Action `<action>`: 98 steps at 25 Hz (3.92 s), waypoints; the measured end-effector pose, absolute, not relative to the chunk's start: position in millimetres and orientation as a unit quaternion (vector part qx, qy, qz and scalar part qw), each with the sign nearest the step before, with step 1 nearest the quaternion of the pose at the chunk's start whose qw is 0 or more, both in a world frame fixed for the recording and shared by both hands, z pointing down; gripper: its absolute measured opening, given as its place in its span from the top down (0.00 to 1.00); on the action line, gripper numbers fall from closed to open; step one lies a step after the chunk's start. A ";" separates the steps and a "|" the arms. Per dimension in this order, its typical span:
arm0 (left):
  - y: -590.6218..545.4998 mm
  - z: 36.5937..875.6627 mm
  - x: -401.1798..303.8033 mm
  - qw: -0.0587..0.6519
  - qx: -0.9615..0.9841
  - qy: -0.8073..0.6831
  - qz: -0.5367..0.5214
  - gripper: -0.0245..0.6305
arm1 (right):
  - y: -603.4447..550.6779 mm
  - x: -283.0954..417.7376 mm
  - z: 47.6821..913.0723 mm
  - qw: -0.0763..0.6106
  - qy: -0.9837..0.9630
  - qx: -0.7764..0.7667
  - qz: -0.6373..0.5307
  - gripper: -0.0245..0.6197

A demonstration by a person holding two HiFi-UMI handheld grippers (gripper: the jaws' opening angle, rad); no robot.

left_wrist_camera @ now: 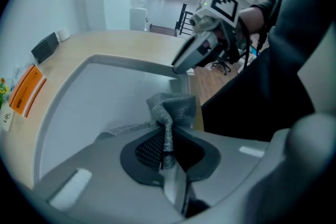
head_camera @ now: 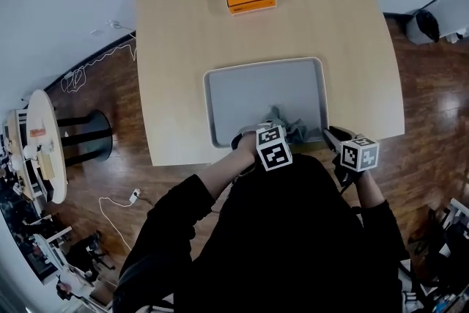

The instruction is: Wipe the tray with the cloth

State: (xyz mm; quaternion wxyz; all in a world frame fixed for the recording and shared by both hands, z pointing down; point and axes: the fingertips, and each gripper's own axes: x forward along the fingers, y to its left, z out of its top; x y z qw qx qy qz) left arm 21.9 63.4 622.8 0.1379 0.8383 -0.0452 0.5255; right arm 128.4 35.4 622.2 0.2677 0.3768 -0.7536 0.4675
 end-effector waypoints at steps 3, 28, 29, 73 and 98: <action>68.7 625.8 16.1 0.136 0.841 -0.038 0.522 0.95 | 35.8 127.6 623.0 0.272 -0.752 0.379 0.465 0.83; -14.6 624.0 -49.3 0.167 0.822 -0.140 0.526 0.95 | 35.7 132.4 621.9 0.250 -0.753 0.386 0.469 0.83; 7.4 624.7 -48.7 0.168 0.825 -0.121 0.527 0.95 | 35.7 132.1 622.1 0.253 -0.752 0.386 0.470 0.83; 11.8 634.1 -168.9 0.210 0.808 -0.134 0.534 0.95 | 30.9 130.2 629.8 0.298 -0.729 0.416 0.456 0.83; 81.5 635.0 -150.9 0.259 0.787 -0.162 0.535 0.95 | 30.3 128.3 624.6 0.285 -0.735 0.430 0.441 0.83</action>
